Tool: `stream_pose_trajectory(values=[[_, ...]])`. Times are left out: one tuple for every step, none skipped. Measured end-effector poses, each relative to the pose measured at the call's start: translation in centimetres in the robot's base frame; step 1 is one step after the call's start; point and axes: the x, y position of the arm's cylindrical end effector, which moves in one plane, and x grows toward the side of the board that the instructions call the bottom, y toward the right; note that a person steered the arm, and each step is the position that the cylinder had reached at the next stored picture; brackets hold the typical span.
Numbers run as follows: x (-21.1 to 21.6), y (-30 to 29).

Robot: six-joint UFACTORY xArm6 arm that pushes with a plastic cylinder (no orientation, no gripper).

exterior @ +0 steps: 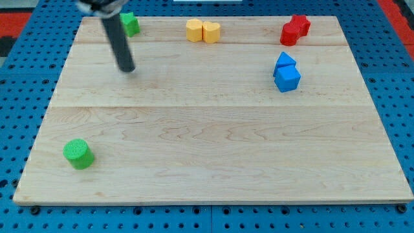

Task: Move the green star to the top of the green circle

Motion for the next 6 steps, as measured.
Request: stream_pose_trajectory(values=[[-7.5, 4.2], [-12.3, 1.2], [-12.4, -5.6], [-9.5, -7.1], [-4.2, -6.9], [2.3, -6.7]])
